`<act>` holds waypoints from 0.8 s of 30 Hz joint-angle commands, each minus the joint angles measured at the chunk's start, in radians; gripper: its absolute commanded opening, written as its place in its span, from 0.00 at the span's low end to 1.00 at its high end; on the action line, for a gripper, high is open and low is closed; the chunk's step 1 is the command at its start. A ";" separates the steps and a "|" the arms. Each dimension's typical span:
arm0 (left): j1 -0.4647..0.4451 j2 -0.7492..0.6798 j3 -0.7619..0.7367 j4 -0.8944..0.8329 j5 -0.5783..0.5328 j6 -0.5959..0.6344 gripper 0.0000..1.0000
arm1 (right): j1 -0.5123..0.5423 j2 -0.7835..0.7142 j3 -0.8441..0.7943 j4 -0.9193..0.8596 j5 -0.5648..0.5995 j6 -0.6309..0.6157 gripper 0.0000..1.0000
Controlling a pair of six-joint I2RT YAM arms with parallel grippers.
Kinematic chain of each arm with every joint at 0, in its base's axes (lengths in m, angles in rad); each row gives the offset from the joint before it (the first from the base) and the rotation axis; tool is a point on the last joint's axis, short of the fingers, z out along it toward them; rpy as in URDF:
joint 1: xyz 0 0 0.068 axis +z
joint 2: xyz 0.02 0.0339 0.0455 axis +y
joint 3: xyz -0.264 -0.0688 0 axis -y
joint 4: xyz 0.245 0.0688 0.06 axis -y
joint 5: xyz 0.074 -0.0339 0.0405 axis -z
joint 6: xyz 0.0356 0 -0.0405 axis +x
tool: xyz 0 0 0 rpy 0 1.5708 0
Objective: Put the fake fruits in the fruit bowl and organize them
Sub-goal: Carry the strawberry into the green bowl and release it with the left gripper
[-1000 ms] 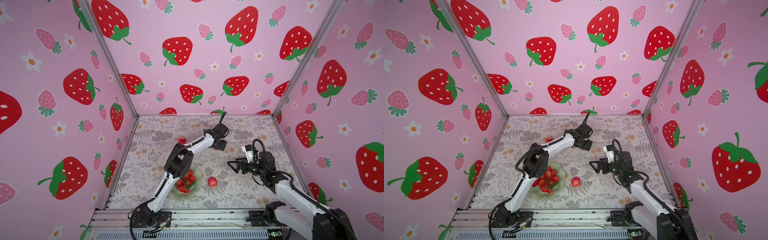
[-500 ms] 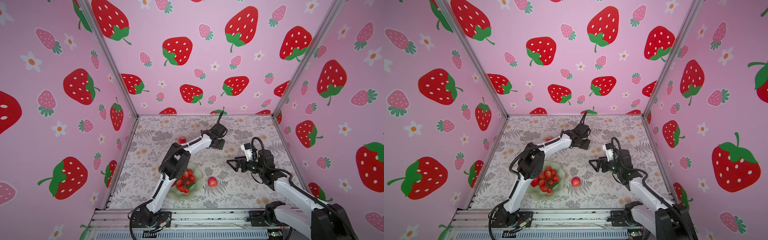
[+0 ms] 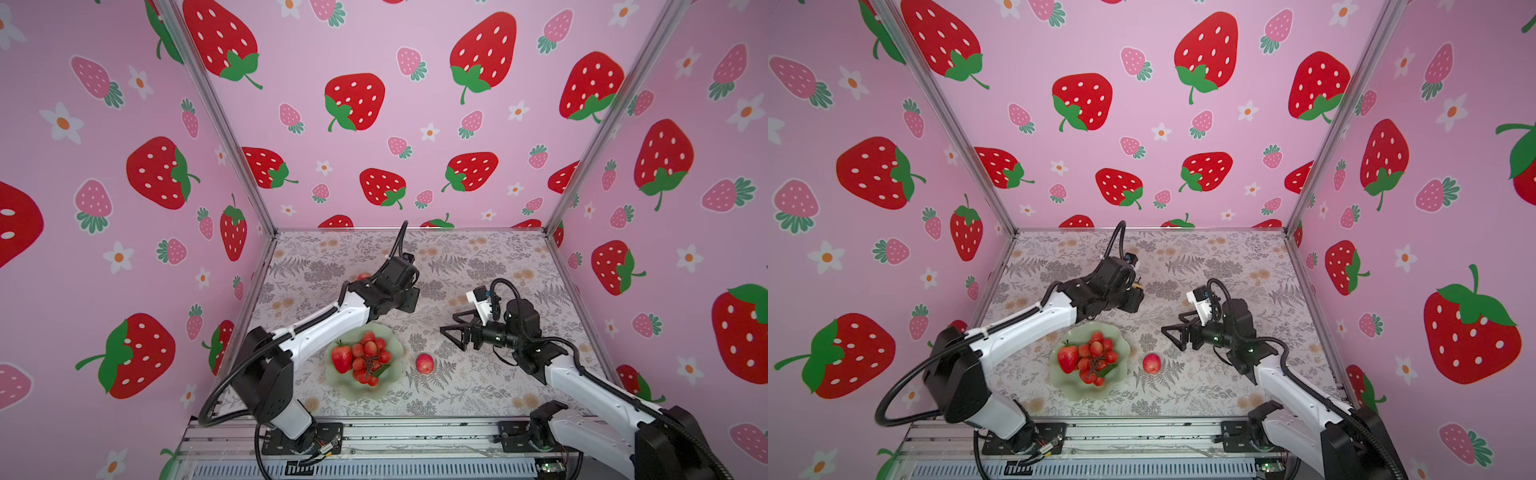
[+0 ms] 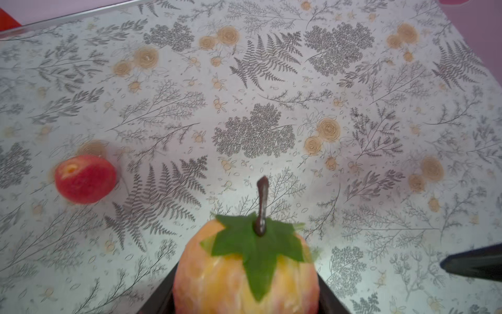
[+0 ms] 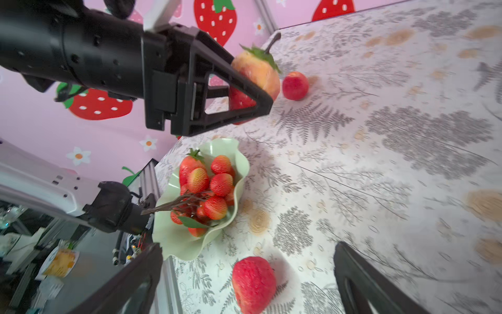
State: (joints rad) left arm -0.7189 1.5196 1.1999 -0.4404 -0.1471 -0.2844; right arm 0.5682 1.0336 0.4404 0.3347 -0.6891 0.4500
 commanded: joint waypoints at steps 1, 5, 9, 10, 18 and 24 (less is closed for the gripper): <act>0.016 -0.124 -0.115 -0.104 -0.061 -0.012 0.56 | 0.061 0.043 0.032 0.111 0.003 0.018 0.99; 0.036 -0.257 -0.262 -0.133 -0.097 0.001 0.57 | 0.098 0.113 0.049 0.171 0.012 0.033 0.99; 0.090 -0.313 -0.342 -0.098 -0.101 0.008 0.57 | 0.114 0.158 0.074 0.176 0.017 0.030 0.99; 0.099 -0.316 -0.349 -0.095 -0.094 0.010 0.57 | 0.117 0.160 0.078 0.173 0.018 0.030 0.99; 0.123 -0.280 -0.394 -0.074 -0.100 0.021 0.56 | 0.131 0.099 0.041 0.147 0.067 0.036 0.99; 0.128 -0.279 -0.398 -0.161 -0.084 -0.080 0.57 | 0.132 0.066 0.018 0.140 0.090 0.041 0.99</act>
State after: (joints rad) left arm -0.5953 1.2407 0.8082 -0.5423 -0.2272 -0.3004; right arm 0.6933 1.1179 0.4759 0.4706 -0.6205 0.4786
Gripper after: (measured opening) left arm 0.587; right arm 0.994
